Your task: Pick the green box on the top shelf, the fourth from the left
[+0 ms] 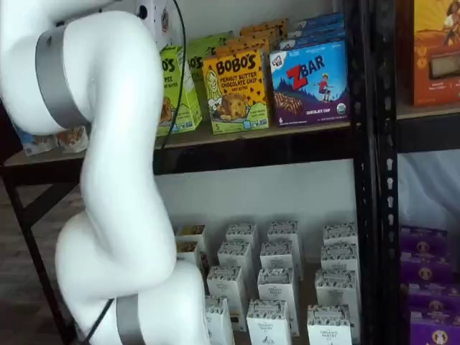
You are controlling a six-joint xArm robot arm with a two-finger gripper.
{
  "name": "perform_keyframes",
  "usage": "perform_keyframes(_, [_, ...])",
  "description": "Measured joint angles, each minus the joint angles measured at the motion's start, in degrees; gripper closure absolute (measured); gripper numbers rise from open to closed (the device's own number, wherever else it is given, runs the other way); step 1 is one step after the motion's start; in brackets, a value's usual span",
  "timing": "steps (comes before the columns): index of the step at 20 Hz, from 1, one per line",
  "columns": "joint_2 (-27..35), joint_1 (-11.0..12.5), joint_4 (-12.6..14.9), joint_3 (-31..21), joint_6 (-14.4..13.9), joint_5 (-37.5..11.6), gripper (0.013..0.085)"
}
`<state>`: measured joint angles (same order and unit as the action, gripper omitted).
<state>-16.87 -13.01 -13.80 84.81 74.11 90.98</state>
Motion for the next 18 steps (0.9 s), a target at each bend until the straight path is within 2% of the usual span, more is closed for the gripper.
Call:
perform_keyframes(8, [-3.63, 2.28, 0.47, -2.65, 2.10, 3.99, 0.0730])
perform_keyframes(18, [-7.69, 4.34, 0.57, -7.03, 4.21, 4.73, 0.0730])
